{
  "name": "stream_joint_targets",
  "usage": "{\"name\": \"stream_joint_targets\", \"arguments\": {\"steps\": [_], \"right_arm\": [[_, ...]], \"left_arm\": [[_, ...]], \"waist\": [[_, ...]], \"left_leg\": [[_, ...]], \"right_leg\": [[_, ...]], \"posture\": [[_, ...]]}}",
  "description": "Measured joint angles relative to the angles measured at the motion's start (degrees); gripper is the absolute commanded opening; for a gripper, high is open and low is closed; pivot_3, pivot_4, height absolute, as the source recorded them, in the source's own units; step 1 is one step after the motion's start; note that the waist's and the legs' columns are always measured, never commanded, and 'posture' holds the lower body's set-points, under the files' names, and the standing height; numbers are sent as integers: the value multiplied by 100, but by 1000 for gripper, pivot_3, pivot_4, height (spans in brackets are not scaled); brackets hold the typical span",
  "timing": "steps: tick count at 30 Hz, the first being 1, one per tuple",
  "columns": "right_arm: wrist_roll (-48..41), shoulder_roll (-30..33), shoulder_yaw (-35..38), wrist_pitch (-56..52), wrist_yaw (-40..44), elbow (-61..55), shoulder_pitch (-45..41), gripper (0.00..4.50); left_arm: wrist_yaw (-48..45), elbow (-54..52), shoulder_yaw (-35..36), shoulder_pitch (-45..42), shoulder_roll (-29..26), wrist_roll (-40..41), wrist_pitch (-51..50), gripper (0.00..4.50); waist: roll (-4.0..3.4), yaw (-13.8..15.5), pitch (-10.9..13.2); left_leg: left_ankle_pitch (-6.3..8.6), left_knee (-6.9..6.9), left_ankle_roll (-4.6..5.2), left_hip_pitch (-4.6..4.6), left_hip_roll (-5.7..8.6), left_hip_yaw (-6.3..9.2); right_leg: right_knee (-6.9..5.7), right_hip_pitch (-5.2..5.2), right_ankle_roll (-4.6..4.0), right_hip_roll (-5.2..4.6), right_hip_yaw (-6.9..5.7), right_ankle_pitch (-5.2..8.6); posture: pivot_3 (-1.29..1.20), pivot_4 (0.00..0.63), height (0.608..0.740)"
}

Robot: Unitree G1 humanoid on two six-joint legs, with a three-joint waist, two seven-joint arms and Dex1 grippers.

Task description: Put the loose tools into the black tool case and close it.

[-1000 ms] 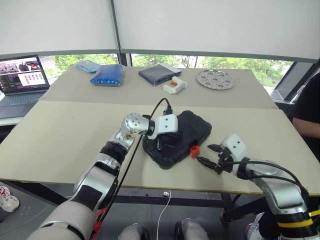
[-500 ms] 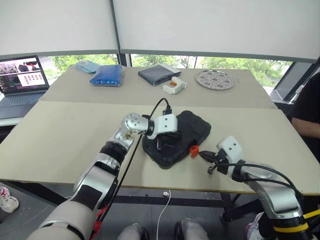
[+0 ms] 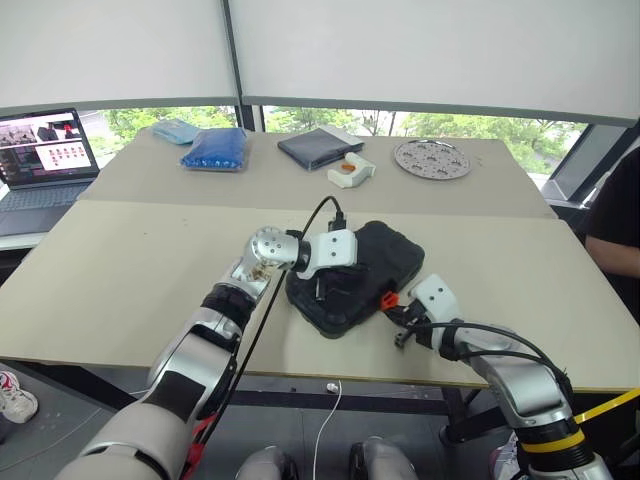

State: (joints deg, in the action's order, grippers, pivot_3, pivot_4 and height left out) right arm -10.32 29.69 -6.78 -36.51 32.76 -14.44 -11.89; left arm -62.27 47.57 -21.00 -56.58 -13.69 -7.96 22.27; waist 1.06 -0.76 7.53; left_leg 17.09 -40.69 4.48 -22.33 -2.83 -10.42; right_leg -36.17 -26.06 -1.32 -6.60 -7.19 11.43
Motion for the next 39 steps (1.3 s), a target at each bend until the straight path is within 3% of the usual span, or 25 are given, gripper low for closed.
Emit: {"name": "stream_joint_targets", "arguments": {"steps": [4, 17, 25, 39], "right_arm": [[-174, 91, 219, -326, 7, -283, -81, 13], [-157, -62, 356, -511, -129, -500, -341, 13], [-322, 200, 655, -511, 77, -722, 3, 13], [-196, -349, 299, -387, -98, -192, -737, 13]], "left_arm": [[77, -71, -195, -57, -85, -304, 399, 0], [39, 105, -195, -108, -144, -395, 335, 0], [72, 120, -110, -74, -85, -319, 277, 0], [84, 230, 6, -77, -125, -307, 122, 0]], "waist": [[-6, -21, -3], [-28, -70, -18], [-34, -7, -22], [-35, -32, -23]], "left_leg": [[0, 1, -1, 3, -2, 0], [-2, 53, -14, 69, 1, 5], [-6, 78, -21, 71, 6, 6], [-13, 93, -35, 91, 3, 9]], "right_leg": [[1, 2, 0, 1, 0, -1], [27, 15, 9, 1, -2, -6], [36, 19, 9, 1, -1, -7], [35, 25, 11, -1, -6, -7]], "posture": [[0, 150, 718], [0, 150, 718], [0, 150, 718], [0, 150, 718]]}}
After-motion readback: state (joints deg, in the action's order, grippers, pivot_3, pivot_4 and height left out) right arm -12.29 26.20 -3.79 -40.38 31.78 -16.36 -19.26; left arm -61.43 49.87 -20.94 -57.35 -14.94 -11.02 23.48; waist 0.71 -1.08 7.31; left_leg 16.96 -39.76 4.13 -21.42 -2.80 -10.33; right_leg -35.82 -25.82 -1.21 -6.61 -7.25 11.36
